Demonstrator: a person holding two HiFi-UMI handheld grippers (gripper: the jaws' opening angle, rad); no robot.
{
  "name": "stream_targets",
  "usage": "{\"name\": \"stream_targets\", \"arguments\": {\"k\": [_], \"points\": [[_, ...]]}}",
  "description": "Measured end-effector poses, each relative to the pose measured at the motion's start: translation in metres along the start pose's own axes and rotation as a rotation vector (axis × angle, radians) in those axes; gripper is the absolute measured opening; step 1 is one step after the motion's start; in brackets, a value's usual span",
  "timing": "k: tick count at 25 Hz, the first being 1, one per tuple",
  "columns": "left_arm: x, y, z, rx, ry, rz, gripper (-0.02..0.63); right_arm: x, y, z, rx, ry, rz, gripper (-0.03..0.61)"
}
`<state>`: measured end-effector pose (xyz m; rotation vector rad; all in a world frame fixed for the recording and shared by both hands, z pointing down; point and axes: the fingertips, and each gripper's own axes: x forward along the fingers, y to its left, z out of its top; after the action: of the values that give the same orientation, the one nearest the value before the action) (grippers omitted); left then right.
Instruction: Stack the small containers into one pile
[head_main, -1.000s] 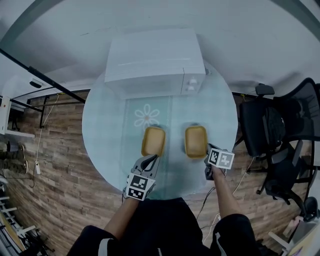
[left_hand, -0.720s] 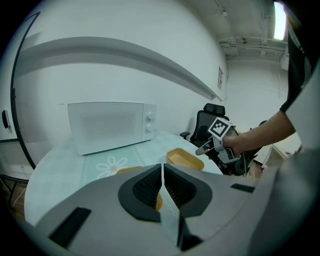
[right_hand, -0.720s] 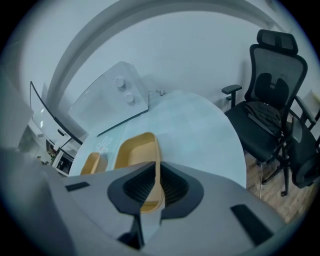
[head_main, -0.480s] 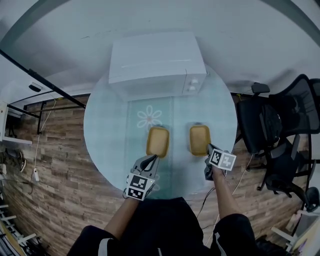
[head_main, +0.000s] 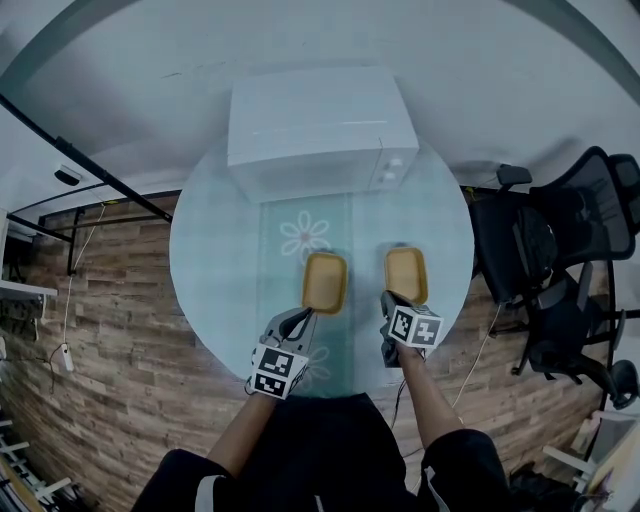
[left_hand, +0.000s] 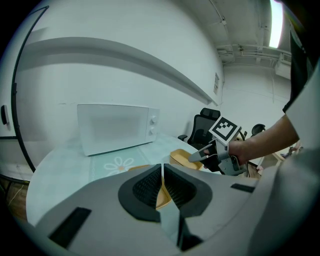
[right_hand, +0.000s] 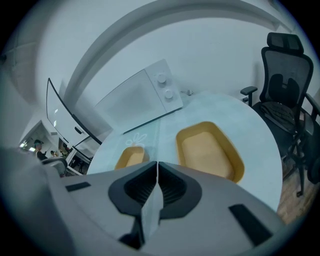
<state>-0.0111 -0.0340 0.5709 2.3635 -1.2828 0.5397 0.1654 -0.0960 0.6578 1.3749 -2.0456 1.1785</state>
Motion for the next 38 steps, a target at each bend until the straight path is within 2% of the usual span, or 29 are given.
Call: {"name": "stream_targets", "arguments": {"k": [10, 16, 35, 38], "points": [[-0.020, 0.023, -0.009, -0.019, 0.008, -0.015, 0.025, 0.025, 0.050, -0.022, -0.036, 0.035, 0.029, 0.031], [-0.030, 0.040, -0.015, -0.029, 0.011, -0.004, 0.025, 0.047, 0.065, -0.035, -0.052, 0.091, 0.032, 0.080], [-0.056, 0.086, -0.034, -0.100, 0.030, 0.103, 0.025, 0.095, 0.057, -0.055, 0.041, 0.198, -0.059, 0.078], [-0.057, 0.085, -0.034, -0.102, 0.030, 0.108, 0.025, 0.096, 0.056, -0.056, 0.055, 0.206, -0.060, 0.051]]}}
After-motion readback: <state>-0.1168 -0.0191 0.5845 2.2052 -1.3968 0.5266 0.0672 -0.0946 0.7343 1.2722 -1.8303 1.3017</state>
